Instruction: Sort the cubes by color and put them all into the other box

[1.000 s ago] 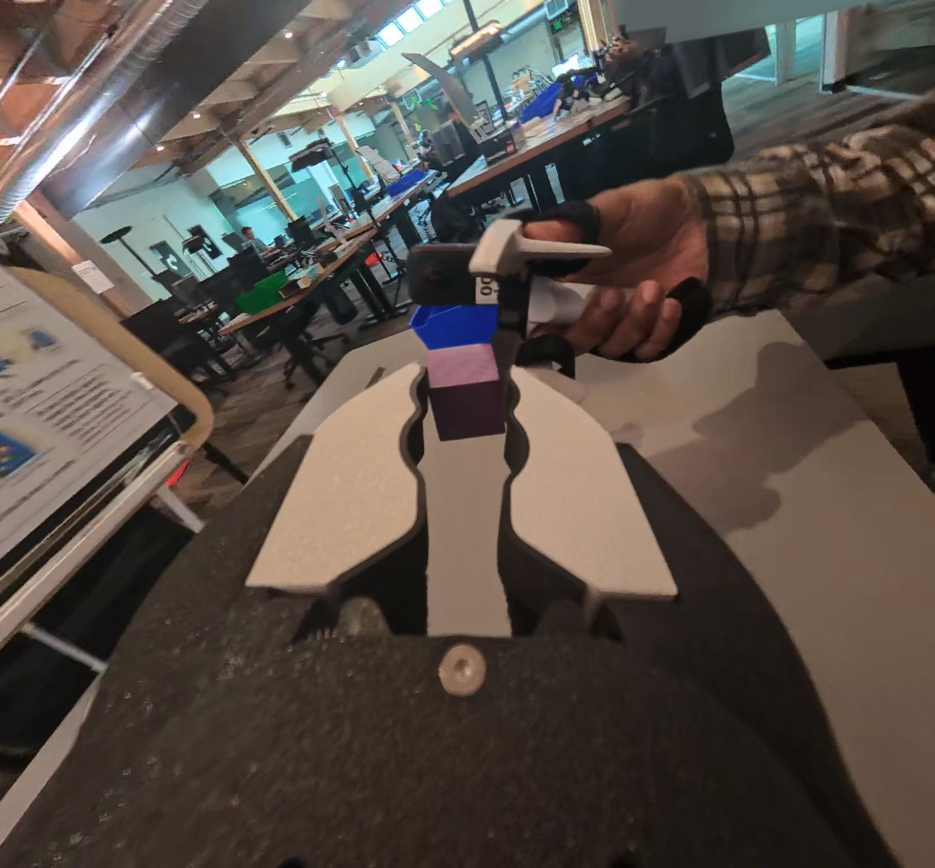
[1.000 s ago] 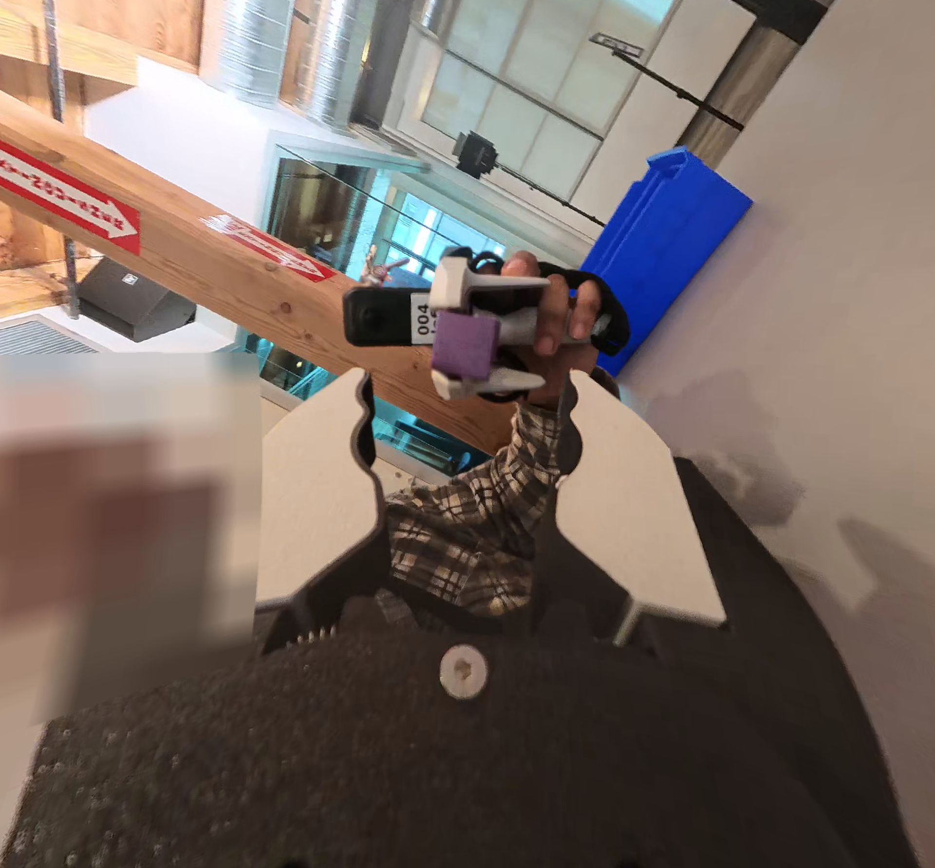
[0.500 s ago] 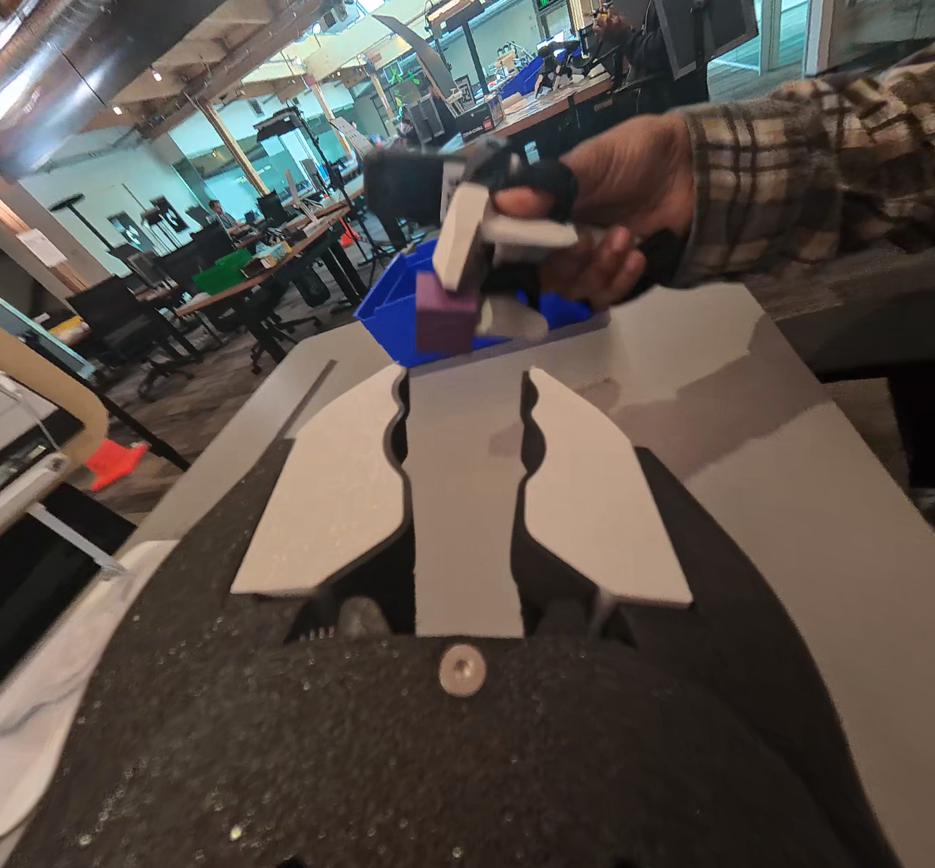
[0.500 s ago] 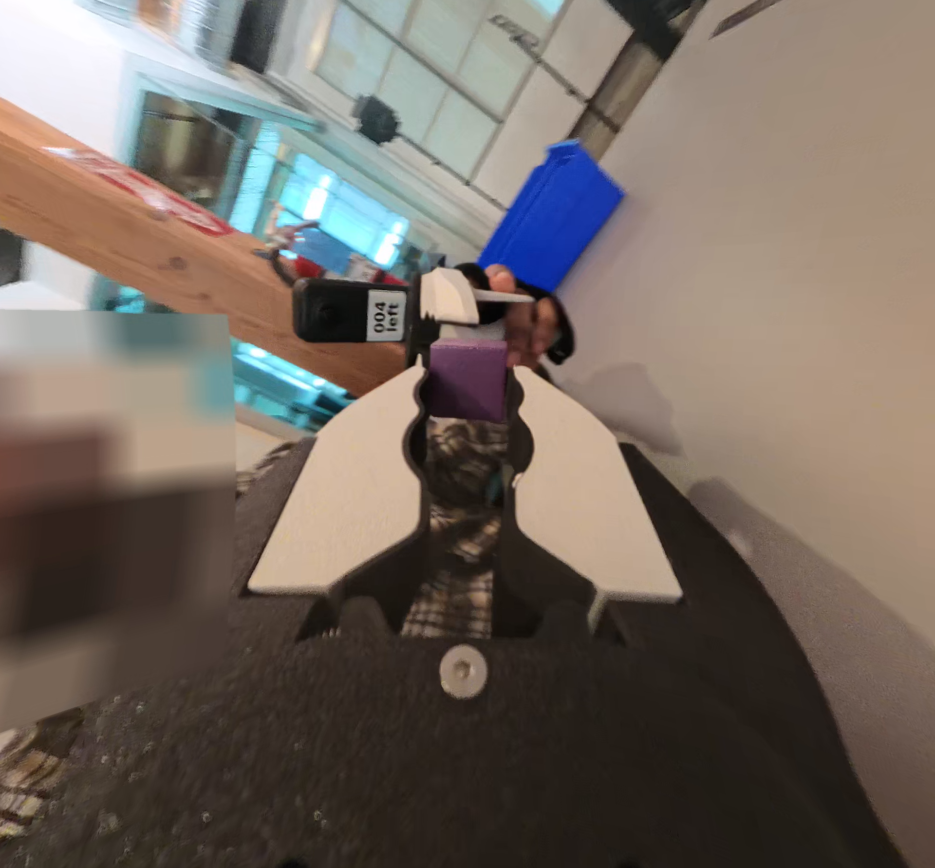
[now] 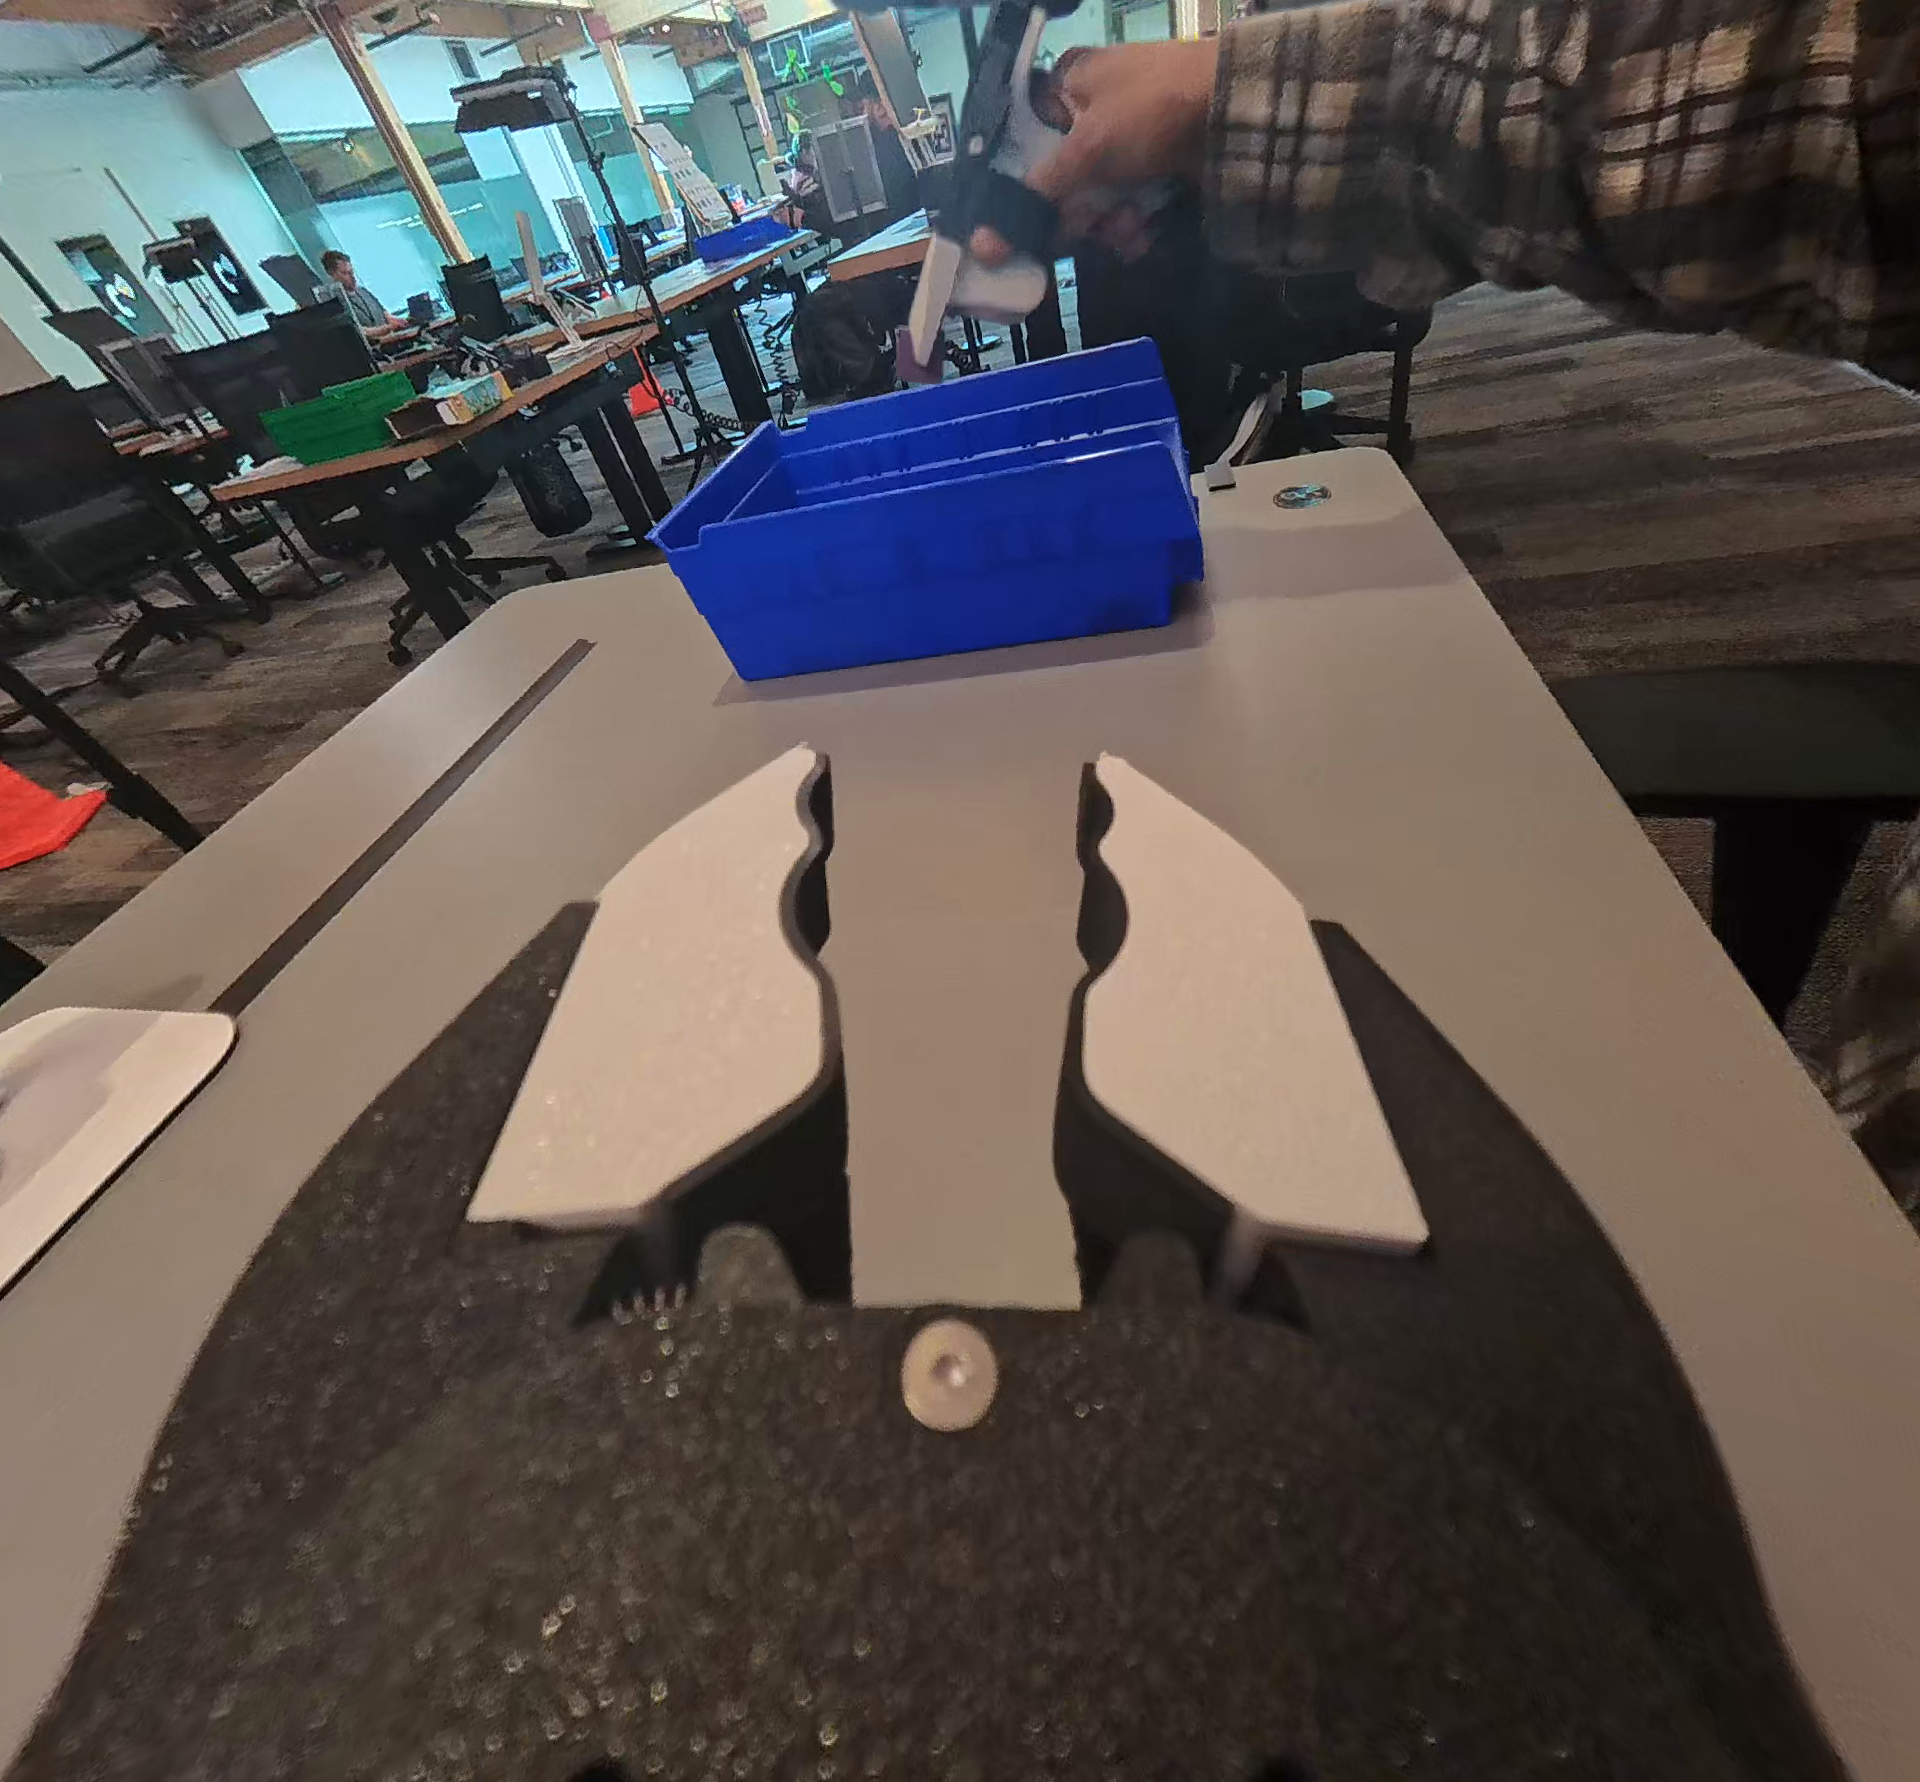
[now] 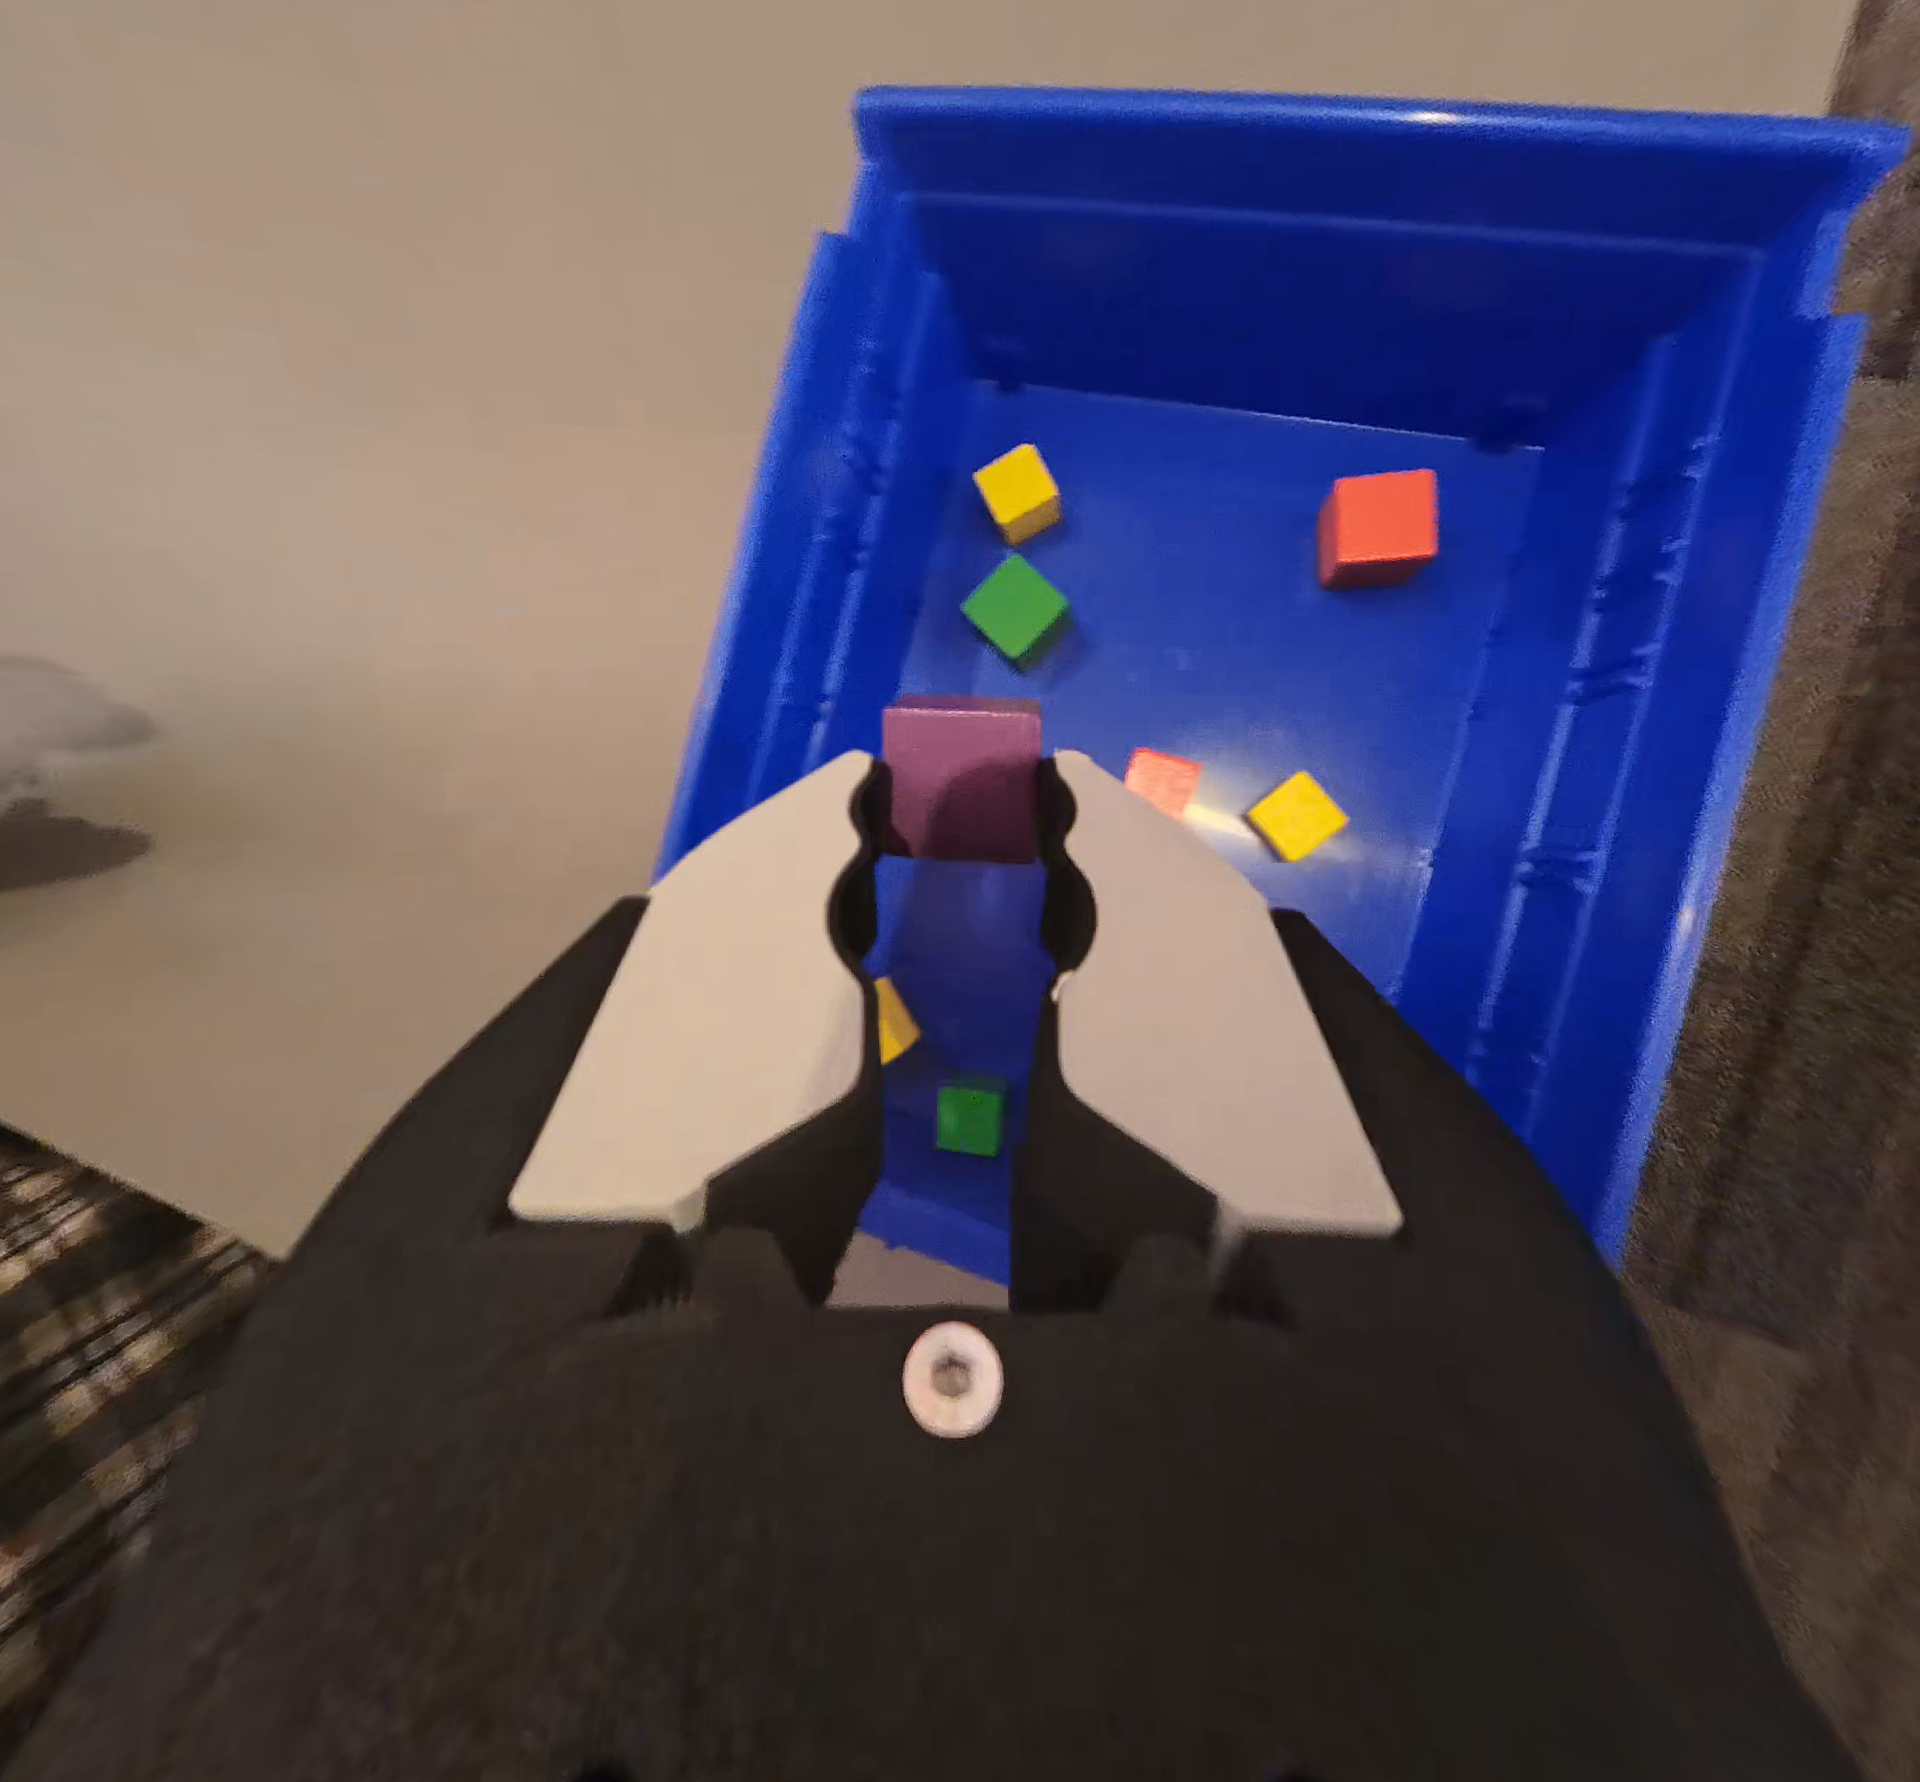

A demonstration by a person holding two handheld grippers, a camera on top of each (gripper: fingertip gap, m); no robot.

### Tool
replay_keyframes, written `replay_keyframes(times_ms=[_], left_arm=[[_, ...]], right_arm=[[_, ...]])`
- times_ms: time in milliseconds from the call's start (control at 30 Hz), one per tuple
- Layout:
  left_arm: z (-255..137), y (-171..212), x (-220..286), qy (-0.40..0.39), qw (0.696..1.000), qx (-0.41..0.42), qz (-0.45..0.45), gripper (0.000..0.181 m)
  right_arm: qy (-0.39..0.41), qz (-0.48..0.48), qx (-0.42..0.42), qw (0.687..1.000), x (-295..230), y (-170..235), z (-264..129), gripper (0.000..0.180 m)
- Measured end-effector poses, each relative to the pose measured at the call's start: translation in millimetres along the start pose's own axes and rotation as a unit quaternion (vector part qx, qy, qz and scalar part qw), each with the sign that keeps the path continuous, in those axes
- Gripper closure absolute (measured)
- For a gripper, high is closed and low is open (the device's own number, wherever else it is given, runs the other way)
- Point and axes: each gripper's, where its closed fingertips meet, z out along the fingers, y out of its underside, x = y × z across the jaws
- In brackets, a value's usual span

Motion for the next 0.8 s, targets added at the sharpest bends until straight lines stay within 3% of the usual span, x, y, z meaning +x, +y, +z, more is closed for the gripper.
replay_keyframes(times_ms=[367,500,600,700,800], left_arm=[[30.2,6.0,11.4,0.015,1.0,-0.02,0.016,0.143],[31.4,8.6,12.6,0.016,0.999,-0.028,0.018,0.141],[21.4,2.7,6.0,0.002,1.0,-0.027,0.008,0.137],[3.9,-2.4,-0.6,-0.017,1.0,-0.024,-0.001,0.137],[-15.3,-3.6,-7.3,-0.046,0.999,-0.029,-0.003,0.137]], right_arm=[[0.073,0.013,-0.128,0.989,70.7,-7.9,105.9,0.152],[0.08,0.02,-0.132,0.988,77.0,-8.2,129.9,0.151],[0.097,0.023,-0.113,0.989,78.4,-18.7,114.9,0.123],[0.083,0.024,-0.041,0.995,57.1,-50.5,70.5,0.123],[0.031,0.012,0.058,0.998,3.9,-85.7,14.6,0.125]])
